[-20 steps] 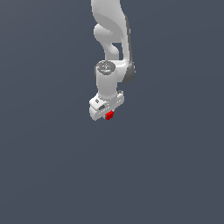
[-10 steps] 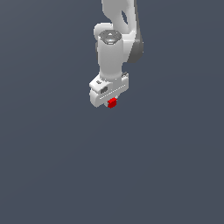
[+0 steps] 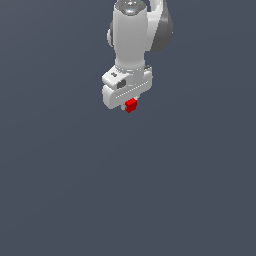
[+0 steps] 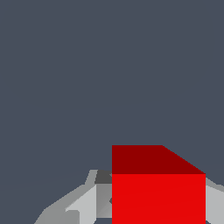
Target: Pick up the red cube and move it to a goal position.
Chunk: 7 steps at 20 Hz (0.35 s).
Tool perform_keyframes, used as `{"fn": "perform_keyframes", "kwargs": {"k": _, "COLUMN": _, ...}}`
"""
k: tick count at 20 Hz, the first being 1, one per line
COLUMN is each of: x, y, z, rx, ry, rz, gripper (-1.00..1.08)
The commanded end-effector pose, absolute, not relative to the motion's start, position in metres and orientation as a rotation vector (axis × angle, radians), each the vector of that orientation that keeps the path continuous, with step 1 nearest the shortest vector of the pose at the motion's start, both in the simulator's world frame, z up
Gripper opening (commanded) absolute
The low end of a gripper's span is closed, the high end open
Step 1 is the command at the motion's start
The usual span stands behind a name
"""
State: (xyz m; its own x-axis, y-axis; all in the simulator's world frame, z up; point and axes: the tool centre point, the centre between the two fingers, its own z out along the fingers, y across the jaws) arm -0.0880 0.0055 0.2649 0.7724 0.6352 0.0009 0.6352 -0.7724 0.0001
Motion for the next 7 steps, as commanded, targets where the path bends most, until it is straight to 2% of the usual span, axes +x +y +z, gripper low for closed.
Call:
{"fn": "perform_keyframes", "kwargs": {"k": 1, "x": -0.0878, "y": 0.0068, "z": 0.2749, "rx": -2.957, "ry": -1.059, "rz": 0.0, "gripper": -1.0}}
{"fn": "perform_keyframes", "kwargs": {"k": 7, "x": -0.0863, "y": 0.0078, "z": 0.2829, "rx": -2.958, "ry": -1.059, "rz": 0.0, "gripper": -1.0}}
